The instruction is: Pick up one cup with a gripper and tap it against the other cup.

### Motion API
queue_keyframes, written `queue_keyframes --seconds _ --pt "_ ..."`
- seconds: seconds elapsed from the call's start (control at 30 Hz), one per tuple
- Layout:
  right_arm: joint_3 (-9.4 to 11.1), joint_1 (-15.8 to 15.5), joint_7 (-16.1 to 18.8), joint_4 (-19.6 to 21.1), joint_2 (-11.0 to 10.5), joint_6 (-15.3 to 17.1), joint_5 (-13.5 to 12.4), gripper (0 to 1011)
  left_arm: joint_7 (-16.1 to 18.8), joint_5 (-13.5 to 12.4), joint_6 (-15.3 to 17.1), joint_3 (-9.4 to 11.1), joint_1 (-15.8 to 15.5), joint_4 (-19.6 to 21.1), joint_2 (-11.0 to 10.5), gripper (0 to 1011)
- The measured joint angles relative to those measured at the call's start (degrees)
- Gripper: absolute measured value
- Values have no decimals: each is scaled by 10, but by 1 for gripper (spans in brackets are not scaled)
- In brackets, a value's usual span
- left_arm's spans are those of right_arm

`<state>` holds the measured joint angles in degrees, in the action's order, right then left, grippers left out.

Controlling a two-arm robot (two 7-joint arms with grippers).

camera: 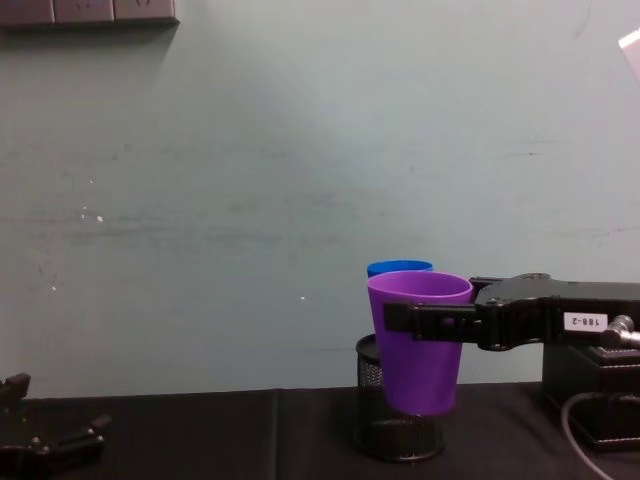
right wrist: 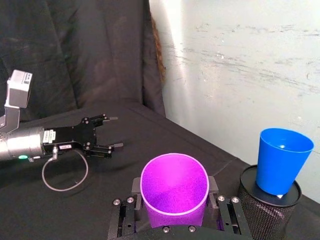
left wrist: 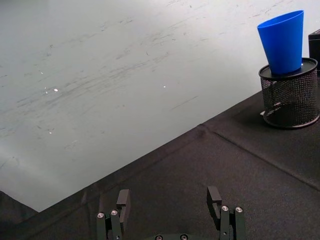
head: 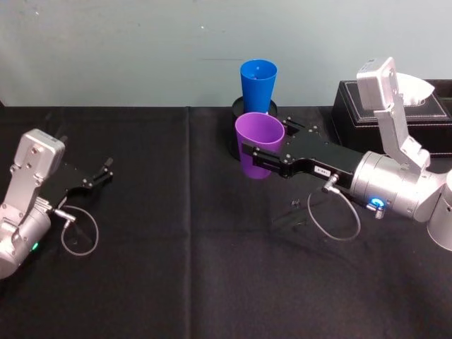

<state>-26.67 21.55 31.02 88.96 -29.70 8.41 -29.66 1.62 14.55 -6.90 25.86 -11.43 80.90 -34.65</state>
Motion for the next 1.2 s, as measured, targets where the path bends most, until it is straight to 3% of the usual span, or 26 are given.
queue_keyframes --seconds 1.2 --pt "2 -1 0 0 1 -1 0 741 0 0 0 0 0 0 0 1005"
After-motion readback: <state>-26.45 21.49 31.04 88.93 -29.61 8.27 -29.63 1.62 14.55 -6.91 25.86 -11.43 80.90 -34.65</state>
